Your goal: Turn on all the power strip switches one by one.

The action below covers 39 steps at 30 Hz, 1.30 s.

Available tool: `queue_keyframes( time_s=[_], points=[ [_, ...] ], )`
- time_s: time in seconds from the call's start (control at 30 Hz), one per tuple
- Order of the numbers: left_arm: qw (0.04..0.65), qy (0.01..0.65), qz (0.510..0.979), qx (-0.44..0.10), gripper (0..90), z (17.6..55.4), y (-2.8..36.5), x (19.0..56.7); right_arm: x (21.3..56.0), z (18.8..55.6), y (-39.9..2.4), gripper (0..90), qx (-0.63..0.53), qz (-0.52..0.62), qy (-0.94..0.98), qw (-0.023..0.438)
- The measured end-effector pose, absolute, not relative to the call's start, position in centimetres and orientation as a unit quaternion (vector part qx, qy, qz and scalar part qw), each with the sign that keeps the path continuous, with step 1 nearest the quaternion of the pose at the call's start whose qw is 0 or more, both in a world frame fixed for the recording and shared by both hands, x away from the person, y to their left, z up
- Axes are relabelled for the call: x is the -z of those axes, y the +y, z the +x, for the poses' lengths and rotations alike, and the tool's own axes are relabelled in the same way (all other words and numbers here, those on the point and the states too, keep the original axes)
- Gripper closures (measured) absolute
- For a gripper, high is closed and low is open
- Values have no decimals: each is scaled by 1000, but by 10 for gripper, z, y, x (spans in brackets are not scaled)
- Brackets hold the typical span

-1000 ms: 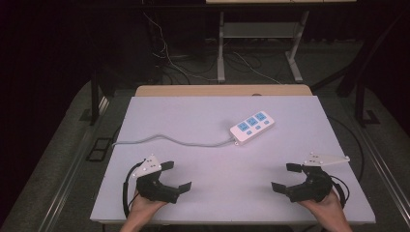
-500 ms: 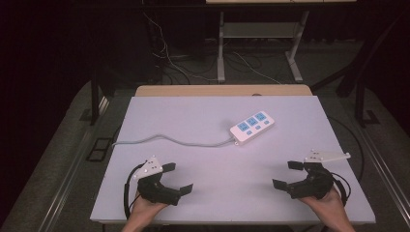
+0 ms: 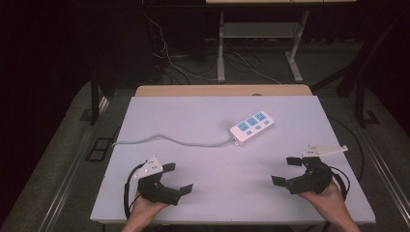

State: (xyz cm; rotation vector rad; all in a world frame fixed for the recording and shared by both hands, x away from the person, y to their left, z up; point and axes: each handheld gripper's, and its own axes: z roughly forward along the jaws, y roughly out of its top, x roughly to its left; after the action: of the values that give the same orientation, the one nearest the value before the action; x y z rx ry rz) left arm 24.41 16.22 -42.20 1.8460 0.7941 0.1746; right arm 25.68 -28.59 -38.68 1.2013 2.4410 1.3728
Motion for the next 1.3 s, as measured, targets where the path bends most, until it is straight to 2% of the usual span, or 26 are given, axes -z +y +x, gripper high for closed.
queue_keyframes(
  time_s=[1.3],
  points=[
    [531,336,774,-74,0,247,161,424,353,300,-277,7,-434,377,817,49]
  ],
)
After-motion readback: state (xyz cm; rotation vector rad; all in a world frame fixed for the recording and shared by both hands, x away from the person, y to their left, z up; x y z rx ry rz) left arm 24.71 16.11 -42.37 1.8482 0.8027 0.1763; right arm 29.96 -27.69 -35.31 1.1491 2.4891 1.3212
